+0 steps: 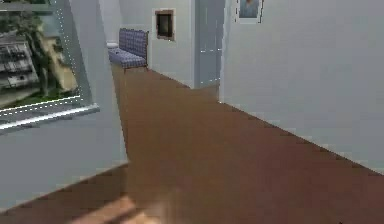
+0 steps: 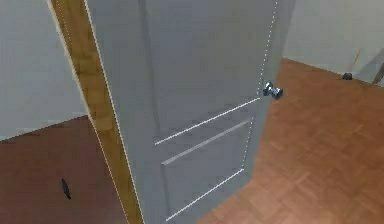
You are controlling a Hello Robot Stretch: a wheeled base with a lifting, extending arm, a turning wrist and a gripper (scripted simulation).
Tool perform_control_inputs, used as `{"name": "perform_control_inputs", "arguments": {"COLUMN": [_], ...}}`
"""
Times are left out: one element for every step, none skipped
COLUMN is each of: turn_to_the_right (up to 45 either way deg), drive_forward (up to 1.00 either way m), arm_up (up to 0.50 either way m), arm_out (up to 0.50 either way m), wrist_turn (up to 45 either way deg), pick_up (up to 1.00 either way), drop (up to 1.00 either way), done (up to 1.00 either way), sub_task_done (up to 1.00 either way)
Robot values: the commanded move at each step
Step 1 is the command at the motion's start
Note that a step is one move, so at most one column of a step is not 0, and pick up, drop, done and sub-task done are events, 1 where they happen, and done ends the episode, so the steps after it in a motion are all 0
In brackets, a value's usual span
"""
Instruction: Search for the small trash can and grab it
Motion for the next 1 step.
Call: {"name": "perform_control_inputs", "arguments": {"turn_to_the_right": [0.0], "drive_forward": [1.00], "arm_up": [0.00], "arm_out": [0.00], "wrist_turn": [0.0], "pick_up": [0.00], "drop": [0.00], "done": [0.00], "sub_task_done": [0.00]}}
